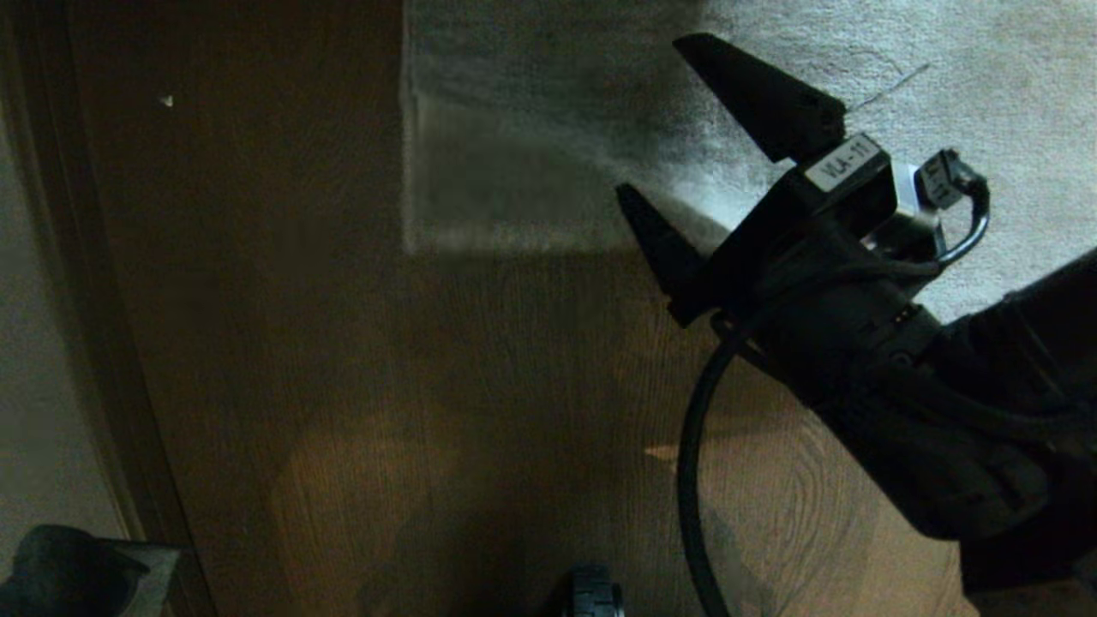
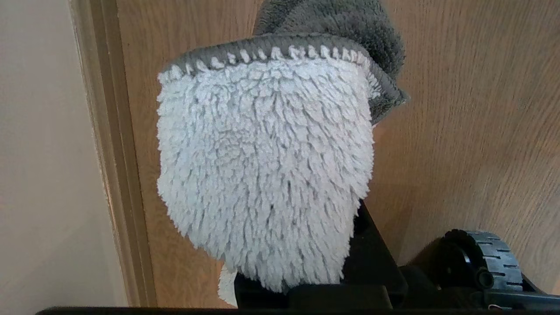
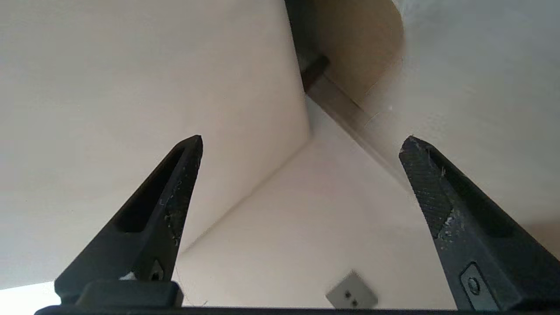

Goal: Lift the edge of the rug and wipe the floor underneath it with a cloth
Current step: Lay down the carpet, then put down the rag

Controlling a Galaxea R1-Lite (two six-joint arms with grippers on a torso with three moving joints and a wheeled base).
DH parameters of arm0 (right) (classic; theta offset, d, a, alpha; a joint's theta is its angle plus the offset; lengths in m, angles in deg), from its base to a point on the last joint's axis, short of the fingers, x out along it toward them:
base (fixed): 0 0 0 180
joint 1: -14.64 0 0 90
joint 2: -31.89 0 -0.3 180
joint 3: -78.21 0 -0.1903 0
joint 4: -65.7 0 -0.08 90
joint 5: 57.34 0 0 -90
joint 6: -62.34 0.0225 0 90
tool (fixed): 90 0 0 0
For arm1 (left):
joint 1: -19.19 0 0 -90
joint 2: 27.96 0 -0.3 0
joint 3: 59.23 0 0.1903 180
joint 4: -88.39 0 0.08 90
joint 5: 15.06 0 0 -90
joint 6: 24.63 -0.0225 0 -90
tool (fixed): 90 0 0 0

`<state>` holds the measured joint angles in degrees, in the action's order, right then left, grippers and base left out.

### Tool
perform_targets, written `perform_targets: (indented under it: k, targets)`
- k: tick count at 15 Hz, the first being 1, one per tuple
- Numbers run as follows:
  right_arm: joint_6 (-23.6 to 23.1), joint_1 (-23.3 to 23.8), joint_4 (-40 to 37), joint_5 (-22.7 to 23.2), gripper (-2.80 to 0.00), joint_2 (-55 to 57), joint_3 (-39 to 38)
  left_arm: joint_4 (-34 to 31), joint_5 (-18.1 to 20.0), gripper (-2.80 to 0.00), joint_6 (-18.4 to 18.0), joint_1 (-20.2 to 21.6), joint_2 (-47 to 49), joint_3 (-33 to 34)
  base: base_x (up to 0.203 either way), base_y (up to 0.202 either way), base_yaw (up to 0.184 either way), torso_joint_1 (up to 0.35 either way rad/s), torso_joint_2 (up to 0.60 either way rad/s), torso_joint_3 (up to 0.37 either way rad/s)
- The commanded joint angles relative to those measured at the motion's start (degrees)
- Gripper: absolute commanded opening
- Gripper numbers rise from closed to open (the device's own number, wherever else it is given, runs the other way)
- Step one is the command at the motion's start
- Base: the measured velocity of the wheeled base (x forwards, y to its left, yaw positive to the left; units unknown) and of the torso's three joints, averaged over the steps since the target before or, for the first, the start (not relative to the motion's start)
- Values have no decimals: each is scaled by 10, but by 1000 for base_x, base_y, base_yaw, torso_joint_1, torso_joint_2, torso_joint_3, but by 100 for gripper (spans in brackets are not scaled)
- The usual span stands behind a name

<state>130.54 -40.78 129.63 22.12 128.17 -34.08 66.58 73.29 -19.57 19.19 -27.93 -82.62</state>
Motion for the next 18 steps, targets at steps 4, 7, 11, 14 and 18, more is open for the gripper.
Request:
perform_targets:
  k: [4, 7, 11, 14, 18]
  targets:
    - [7, -36, 27, -1, 0, 10, -27, 0, 1, -280, 0, 0, 0, -1, 0, 0, 0, 0, 0, 0]
    - [6, -37, 27, -1, 0, 29, -32, 0, 1, -280, 0, 0, 0, 0, 0, 0, 0, 0, 0, 0]
    - [2, -34, 27, -8, 0, 49, -45, 0, 0, -280, 0, 0, 0, 0, 0, 0, 0, 0, 0, 0]
    - [-1, -31, 27, -30, 0, 58, -52, 0, 0, -280, 0, 0, 0, 0, 0, 0, 0, 0, 0, 0]
    - [-24, -25, 27, -29, -280, 58, -82, 0, 1, -280, 0, 0, 0, -1, 0, 0, 0, 0, 0, 0]
